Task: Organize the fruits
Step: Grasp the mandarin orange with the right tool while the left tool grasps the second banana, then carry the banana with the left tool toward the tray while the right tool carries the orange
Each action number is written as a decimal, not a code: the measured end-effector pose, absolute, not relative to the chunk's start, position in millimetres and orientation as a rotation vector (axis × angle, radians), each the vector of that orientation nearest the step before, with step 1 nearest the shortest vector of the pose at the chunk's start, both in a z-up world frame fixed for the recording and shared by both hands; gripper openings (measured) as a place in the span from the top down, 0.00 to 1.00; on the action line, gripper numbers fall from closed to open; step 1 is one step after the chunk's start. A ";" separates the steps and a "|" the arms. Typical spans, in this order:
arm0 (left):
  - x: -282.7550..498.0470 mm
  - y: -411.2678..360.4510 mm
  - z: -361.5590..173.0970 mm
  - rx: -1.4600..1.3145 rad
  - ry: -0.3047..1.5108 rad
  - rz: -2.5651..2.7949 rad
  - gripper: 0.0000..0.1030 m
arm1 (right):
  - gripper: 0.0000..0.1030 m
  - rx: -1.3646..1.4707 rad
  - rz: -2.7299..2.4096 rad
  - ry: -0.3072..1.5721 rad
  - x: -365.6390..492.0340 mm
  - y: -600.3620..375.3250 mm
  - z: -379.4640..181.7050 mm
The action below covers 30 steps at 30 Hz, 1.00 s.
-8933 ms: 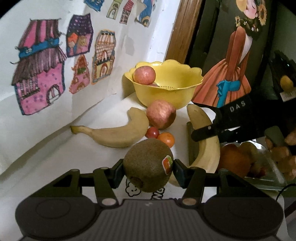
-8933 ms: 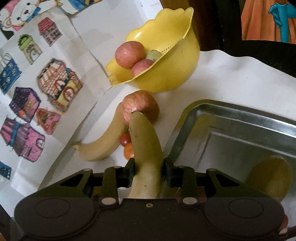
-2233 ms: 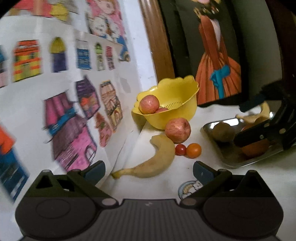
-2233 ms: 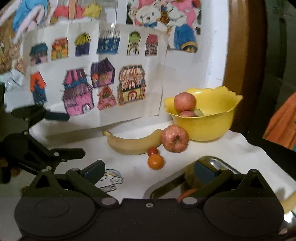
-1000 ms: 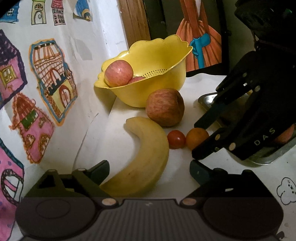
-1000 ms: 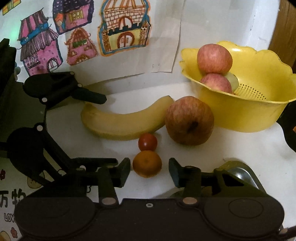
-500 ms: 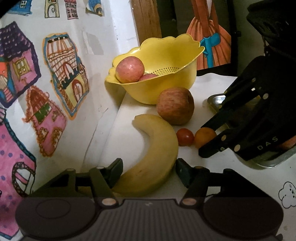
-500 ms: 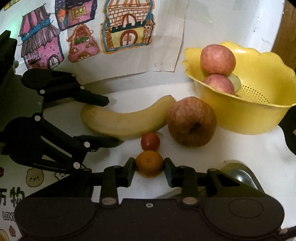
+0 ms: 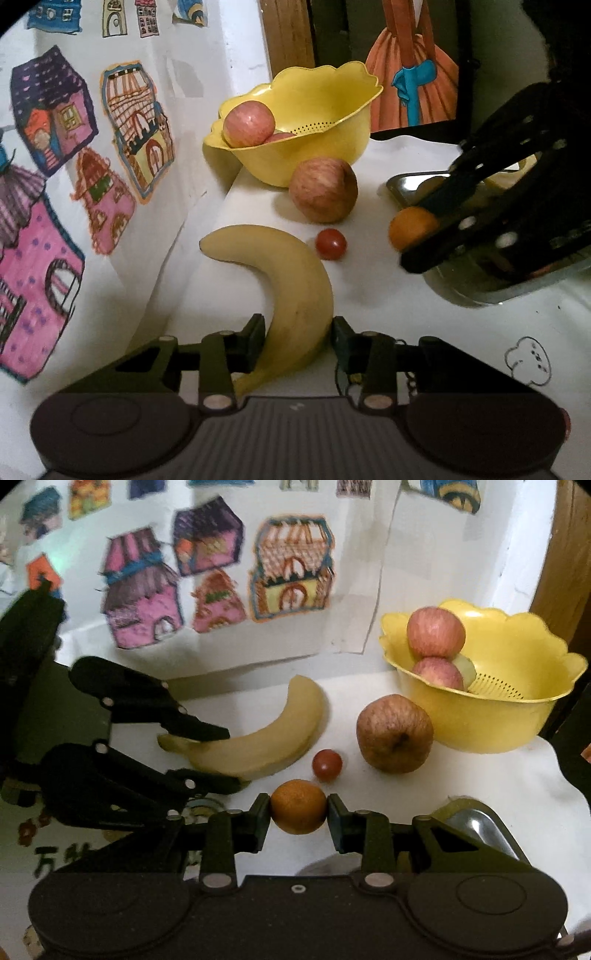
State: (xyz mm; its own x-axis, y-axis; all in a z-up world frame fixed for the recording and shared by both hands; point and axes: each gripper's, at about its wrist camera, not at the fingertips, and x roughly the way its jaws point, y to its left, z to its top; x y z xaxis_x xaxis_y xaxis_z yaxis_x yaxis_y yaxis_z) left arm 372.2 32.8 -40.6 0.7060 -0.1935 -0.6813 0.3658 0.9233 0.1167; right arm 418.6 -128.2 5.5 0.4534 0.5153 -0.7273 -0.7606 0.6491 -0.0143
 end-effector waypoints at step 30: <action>354.4 9.3 -38.0 0.002 0.787 -0.217 0.60 | 0.66 -0.224 0.714 0.627 324.1 -196.3 12.2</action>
